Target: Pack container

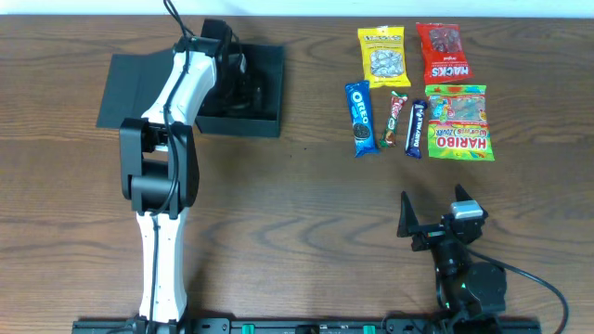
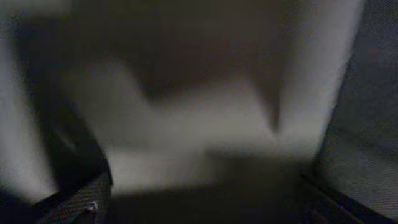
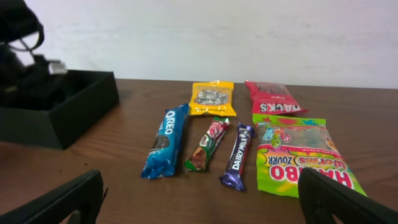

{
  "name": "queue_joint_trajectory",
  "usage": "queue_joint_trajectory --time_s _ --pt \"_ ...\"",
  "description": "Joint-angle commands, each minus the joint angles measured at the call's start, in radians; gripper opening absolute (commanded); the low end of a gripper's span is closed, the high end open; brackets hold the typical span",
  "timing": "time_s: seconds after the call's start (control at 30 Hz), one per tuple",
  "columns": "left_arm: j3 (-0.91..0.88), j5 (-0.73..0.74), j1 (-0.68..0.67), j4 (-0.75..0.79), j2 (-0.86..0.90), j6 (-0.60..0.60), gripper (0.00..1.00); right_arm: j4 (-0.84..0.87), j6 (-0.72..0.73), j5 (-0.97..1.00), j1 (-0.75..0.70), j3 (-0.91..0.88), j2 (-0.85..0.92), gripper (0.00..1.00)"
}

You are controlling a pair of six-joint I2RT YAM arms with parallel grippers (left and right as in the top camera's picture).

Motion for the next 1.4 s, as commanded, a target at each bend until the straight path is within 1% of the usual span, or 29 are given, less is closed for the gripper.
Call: queue_joint_trajectory --time_s 0.0,0.1,0.17,0.3,0.37,0.53,0.57,0.6,0.63,0.73,0.8,0.83,0.9,0.93,1.03,1.13,1.23,1.37 --pt "0.133 0.035 -0.006 0.018 -0.029 -0.011 0.95 -0.003 0.016 0.003 -0.008 -0.004 -0.004 0.99" --pt "0.233 0.091 -0.017 0.014 -0.031 0.011 0.95 -0.003 0.016 0.003 -0.008 -0.004 -0.004 0.99" --pt "0.237 0.122 -0.034 0.016 -0.031 0.013 0.95 -0.003 0.016 0.003 -0.008 -0.004 -0.004 0.99" --pt "0.204 0.116 -0.095 -0.010 -0.023 0.142 0.95 -0.003 0.016 0.003 -0.008 -0.004 -0.004 0.99" --pt "0.188 0.071 -0.128 -0.015 -0.023 0.157 0.95 -0.003 0.016 0.003 -0.008 -0.004 -0.004 0.99" --pt "0.154 -0.143 -0.181 -0.024 -0.023 0.158 0.95 -0.003 0.016 0.003 -0.008 -0.004 -0.004 0.99" --pt "0.144 -0.164 -0.184 -0.024 -0.023 0.158 0.96 -0.003 0.016 0.003 -0.008 -0.004 -0.004 0.99" --pt "0.130 -0.176 -0.186 -0.023 -0.023 0.157 0.99 -0.003 0.016 0.003 -0.008 -0.004 -0.004 0.99" --pt "0.115 -0.175 -0.187 -0.020 -0.023 0.158 0.94 -0.003 0.016 0.003 -0.008 -0.004 -0.004 0.99" --pt "0.070 -0.176 -0.189 -0.007 -0.023 0.173 0.69 -0.003 0.017 0.003 -0.008 -0.004 -0.004 0.99" --pt "0.050 -0.176 -0.190 -0.006 -0.023 0.183 0.56 -0.003 0.017 0.003 -0.008 -0.004 -0.004 0.99" --pt "0.043 -0.176 -0.190 -0.007 -0.023 0.183 0.47 -0.003 0.016 0.003 -0.008 -0.004 -0.004 0.99" --pt "0.043 -0.175 -0.190 -0.011 -0.023 0.183 0.33 -0.003 0.016 0.003 -0.008 -0.004 -0.004 0.99" --pt "0.043 -0.175 -0.190 -0.011 -0.023 0.183 0.28 -0.003 0.016 0.003 -0.008 -0.004 -0.004 0.99" --pt "0.043 -0.175 -0.190 -0.012 -0.023 0.183 0.25 -0.003 0.016 0.003 -0.008 -0.004 -0.004 0.99" --pt "0.043 -0.166 -0.191 -0.029 -0.023 0.183 0.11 -0.003 0.017 0.003 -0.008 -0.004 -0.004 0.99" --pt "0.043 -0.128 -0.191 -0.065 -0.023 0.183 0.10 -0.003 0.016 0.003 -0.008 -0.004 -0.004 0.99" --pt "0.043 0.045 -0.191 -0.129 -0.023 0.183 0.10 -0.003 0.016 0.003 -0.008 -0.004 -0.004 0.99"
